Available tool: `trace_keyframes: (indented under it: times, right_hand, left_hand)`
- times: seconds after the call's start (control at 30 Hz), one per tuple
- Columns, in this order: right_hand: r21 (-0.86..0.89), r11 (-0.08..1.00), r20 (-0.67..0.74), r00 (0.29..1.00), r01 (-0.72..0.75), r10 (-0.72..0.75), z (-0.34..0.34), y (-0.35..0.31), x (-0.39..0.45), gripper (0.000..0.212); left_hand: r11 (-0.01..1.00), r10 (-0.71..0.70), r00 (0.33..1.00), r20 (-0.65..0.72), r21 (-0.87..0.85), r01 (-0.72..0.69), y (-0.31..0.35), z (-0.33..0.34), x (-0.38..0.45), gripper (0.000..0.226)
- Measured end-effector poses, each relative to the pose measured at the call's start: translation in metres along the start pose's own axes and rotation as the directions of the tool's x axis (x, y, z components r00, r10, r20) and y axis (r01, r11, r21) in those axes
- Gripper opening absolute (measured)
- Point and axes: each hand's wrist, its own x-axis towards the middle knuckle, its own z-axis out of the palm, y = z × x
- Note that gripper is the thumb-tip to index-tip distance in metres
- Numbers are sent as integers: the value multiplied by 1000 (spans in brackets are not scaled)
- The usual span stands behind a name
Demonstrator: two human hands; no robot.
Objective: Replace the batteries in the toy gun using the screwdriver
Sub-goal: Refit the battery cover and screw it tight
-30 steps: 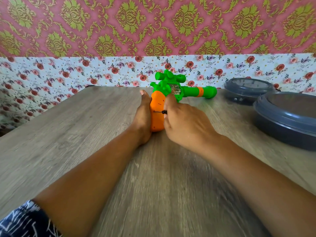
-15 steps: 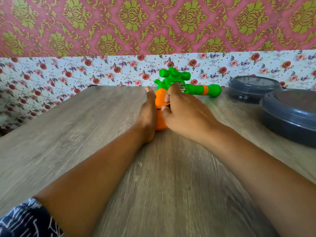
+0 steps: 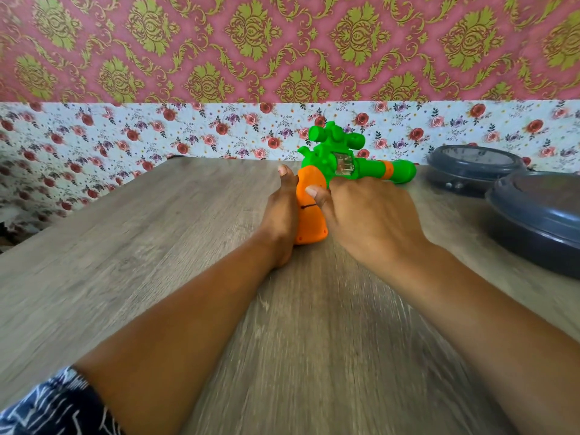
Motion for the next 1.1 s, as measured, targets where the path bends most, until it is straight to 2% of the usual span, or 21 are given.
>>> trace_keyframes:
  times: [0.1, 0.2, 0.33, 0.4, 0.47, 0.57, 0.67, 0.73, 0.83, 1.1]
  right_hand:
    - [164, 986, 1, 1000, 30, -30, 1, 5, 0, 36]
    - [219, 975, 7, 999, 34, -36, 0, 8, -1, 23]
    - [133, 989, -27, 998, 60, -57, 0, 5, 0, 17]
    - [36, 996, -40, 996, 77, -75, 3, 3, -1, 20]
    - [-22, 998, -85, 995, 50, -52, 5, 0, -3, 32]
    - [-12, 997, -182, 980, 77, -78, 4, -2, -4, 39]
    - [8, 996, -163, 983, 85, -82, 4, -2, -3, 35]
    - [11, 999, -136, 989, 51, -49, 1, -1, -2, 33]
    - [42, 998, -19, 999, 44, -43, -8, 0, -1, 18]
    - [43, 997, -42, 997, 68, -66, -6, -6, -2, 14]
  left_hand:
    - [1000, 27, 1000, 14, -4, -27, 4, 2, -6, 95]
    - [999, 48, 998, 48, -24, -47, 2, 4, -6, 87]
    - [1000, 14, 998, 61, -25, -13, -5, 3, 4, 112]
    - [1000, 22, 997, 72, -15, -21, -3, 3, 4, 100]
    - [1000, 18, 997, 80, -23, -16, -1, 1, 2, 90]
    - [998, 70, 995, 68, -14, -69, -2, 0, 1, 58]
    - [989, 144, 989, 45, 10, -144, -2, 2, 1, 32]
    - [986, 162, 985, 56, 19, -164, -4, 2, 2, 31]
    - [985, 174, 984, 49, 7, -175, -4, 2, 2, 30]
    - [993, 116, 992, 39, -19, -116, 0, 2, 0, 27]
